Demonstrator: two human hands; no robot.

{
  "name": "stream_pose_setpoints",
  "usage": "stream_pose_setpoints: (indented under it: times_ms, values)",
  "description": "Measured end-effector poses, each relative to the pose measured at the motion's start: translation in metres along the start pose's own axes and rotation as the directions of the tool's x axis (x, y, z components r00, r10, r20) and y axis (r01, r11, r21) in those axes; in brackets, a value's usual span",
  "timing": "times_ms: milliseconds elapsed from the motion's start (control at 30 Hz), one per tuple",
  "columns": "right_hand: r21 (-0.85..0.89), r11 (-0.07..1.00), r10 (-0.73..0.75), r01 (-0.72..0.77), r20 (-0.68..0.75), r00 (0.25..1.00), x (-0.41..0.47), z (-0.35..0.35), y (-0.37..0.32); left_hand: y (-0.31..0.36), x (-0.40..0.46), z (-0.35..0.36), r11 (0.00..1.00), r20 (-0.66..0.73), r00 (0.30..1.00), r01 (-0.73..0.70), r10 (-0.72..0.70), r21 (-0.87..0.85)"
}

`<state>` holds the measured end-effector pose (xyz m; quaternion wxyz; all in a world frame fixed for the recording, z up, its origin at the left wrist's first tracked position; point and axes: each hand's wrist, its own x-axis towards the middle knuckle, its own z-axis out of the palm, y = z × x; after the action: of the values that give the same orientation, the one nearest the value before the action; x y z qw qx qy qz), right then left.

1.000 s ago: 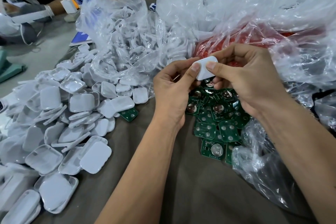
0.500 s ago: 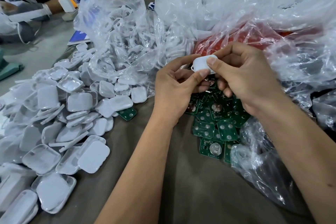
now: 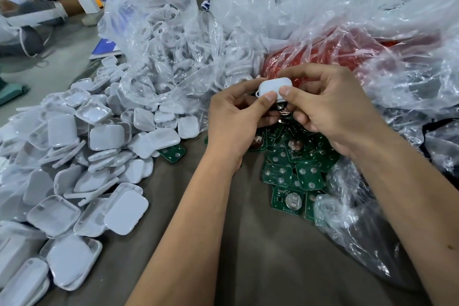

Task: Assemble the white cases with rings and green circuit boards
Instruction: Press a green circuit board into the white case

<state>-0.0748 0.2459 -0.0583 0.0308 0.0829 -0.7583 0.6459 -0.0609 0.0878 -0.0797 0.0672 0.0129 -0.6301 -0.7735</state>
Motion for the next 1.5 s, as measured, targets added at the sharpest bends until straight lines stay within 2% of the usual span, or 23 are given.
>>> stream_pose_setpoints:
  times_ms: [433,667,900,933,1000,1100,1167,1267,1367,1500]
  values:
    - [0.047,0.997,0.063,-0.064,0.014,0.998,0.001,0.001,0.0,0.007,-0.001,0.001,0.987,-0.028,0.992,0.119,-0.123,-0.106]
    - [0.067,0.994,0.088,-0.09,0.025,0.996,0.0,0.0,-0.005,0.007,-0.003,0.001,0.993,-0.031,0.994,0.104,-0.106,-0.056]
    - [0.049,0.998,0.024,-0.026,0.034,0.999,-0.001,0.0,-0.003,0.006,-0.001,0.003,0.996,-0.053,0.996,0.076,-0.079,-0.046]
    - [0.012,1.0,-0.003,0.002,0.029,1.0,-0.001,0.0,-0.003,0.006,-0.001,0.002,0.994,-0.059,0.994,0.094,-0.097,-0.06]
    - [-0.17,0.979,-0.105,0.11,0.038,0.994,-0.002,0.001,-0.003,0.007,0.0,0.001,0.988,-0.075,0.988,0.13,-0.137,-0.088]
    - [-0.469,0.836,-0.27,0.284,0.099,0.958,-0.003,0.001,-0.002,0.009,0.0,-0.002,0.985,-0.069,0.986,0.147,-0.154,-0.096]
    - [-0.505,0.794,-0.319,0.339,0.128,0.939,-0.002,0.001,-0.001,0.01,0.001,-0.005,0.986,-0.062,0.987,0.139,-0.145,-0.096]
    - [-0.437,0.835,-0.319,0.335,0.113,0.941,-0.002,0.001,0.001,0.012,-0.001,-0.003,0.994,-0.072,0.992,0.099,-0.103,-0.049]
    - [-0.254,0.93,-0.251,0.266,0.09,0.964,-0.003,0.001,0.002,0.013,-0.002,0.002,0.998,-0.096,0.993,0.064,-0.065,-0.01]
    - [-0.074,0.973,-0.206,0.217,0.136,0.969,-0.002,0.002,0.002,0.013,-0.003,0.003,0.998,-0.132,0.989,0.061,-0.061,-0.006]
